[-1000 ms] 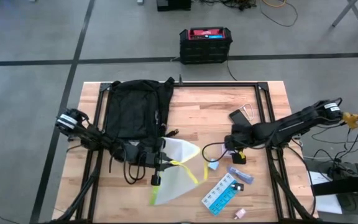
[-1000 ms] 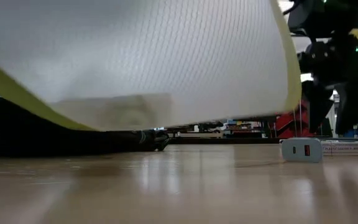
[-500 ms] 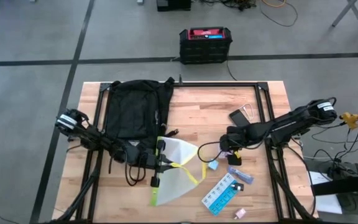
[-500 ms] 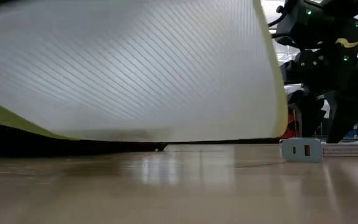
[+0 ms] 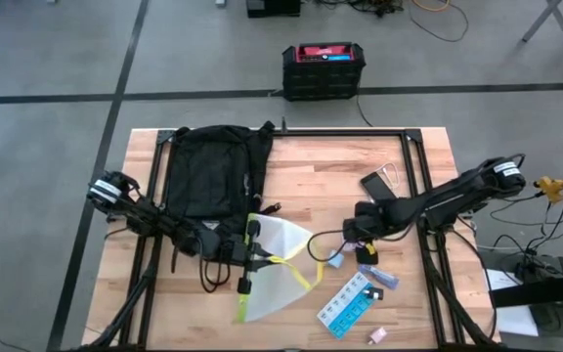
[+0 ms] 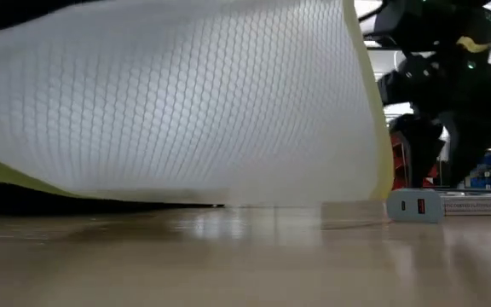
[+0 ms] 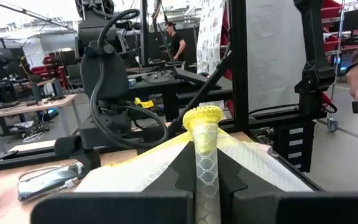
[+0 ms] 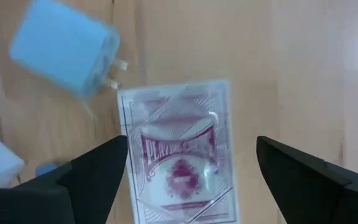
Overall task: Unpack backpack
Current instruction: Put the game card into the zip bag
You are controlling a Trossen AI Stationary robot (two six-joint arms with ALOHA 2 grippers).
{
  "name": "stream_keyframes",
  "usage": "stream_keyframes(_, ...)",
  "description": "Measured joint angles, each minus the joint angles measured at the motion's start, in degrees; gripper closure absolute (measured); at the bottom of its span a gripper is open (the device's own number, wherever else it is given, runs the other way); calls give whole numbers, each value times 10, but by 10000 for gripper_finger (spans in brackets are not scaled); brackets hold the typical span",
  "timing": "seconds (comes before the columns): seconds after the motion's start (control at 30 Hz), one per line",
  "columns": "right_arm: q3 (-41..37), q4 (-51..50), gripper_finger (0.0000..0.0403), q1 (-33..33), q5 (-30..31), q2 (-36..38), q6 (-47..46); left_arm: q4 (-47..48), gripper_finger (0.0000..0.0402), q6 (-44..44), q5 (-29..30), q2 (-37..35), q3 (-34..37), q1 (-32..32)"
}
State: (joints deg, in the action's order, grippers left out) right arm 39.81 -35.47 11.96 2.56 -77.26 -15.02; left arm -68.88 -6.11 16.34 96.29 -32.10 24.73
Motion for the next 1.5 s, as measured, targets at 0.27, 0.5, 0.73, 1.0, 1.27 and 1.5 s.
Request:
stream_keyframes(0.27,2,7,24,14,-10,-70,-9,49,402,48,-20,2,0,1)
stream_keyframes(0.5,4,15,22,12,-11,-115,16,57,402,67,-20,2,0,2)
stream_keyframes(0.73,2,19,121,3,-12,-107,23,92,402,69,-21,2,0,3)
stream_keyframes(1.0,7,-12,122,3,-13,-64,3,105,402,68,-21,2,0,3)
stream_keyframes(1.27,52,-60,122,51,-11,21,-72,109,402,86,28,2,0,2)
stream_keyframes(1.5,56,149,122,89,-14,-5,-70,109,402,88,110,2,-10,1)
